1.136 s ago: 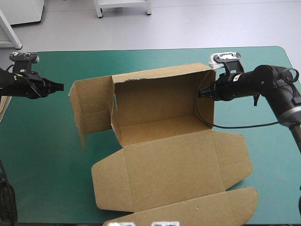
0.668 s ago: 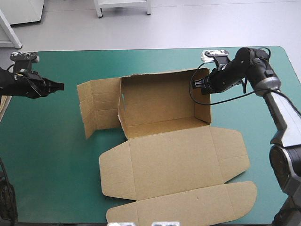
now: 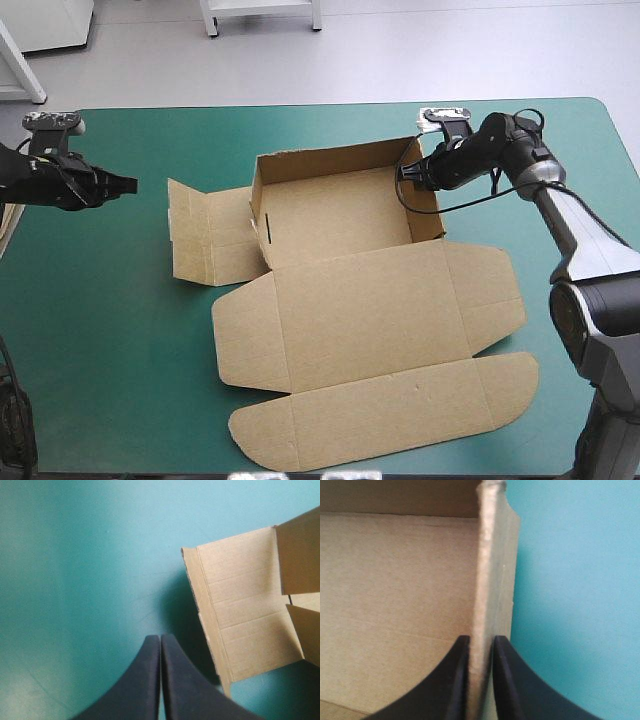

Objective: Fold the box

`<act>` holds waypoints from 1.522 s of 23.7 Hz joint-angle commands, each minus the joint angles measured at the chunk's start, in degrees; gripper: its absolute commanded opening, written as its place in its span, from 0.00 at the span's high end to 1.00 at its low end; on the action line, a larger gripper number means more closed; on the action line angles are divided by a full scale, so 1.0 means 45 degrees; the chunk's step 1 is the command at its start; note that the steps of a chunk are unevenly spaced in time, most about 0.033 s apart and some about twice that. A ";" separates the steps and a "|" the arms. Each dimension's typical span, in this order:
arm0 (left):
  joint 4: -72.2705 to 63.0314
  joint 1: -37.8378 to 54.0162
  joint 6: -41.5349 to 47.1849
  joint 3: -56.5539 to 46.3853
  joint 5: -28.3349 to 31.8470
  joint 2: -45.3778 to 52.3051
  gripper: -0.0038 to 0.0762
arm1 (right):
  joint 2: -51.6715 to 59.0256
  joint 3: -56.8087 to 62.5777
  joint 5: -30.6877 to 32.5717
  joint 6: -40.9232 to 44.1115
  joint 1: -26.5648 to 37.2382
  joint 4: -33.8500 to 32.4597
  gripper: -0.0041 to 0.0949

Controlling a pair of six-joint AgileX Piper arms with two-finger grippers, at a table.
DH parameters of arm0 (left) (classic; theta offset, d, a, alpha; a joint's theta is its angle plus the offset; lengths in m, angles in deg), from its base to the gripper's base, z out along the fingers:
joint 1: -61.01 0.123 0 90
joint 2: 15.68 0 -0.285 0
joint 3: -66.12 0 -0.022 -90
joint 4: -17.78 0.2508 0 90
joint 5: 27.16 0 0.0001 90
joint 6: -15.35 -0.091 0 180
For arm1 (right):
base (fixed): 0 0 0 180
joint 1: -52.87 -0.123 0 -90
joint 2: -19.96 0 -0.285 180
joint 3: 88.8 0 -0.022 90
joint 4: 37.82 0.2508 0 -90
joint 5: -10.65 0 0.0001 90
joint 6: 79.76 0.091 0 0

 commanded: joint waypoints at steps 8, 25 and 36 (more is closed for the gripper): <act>-0.0529 -0.0002 -0.0016 0.0415 0.0317 0.0445 0.96 | 0.1275 -0.0696 0.0396 -0.0203 0.0060 0.0014 0.39; -0.0529 -0.0002 -0.0016 0.0415 0.0217 0.0445 0.96 | 0.1339 -0.3018 0.4270 0.1966 -0.1505 -0.4411 0.40; -0.0870 -0.0002 -0.0044 0.0415 0.0202 0.0445 0.96 | -0.0144 -0.3018 0.4270 0.2652 -0.1625 -0.4598 0.40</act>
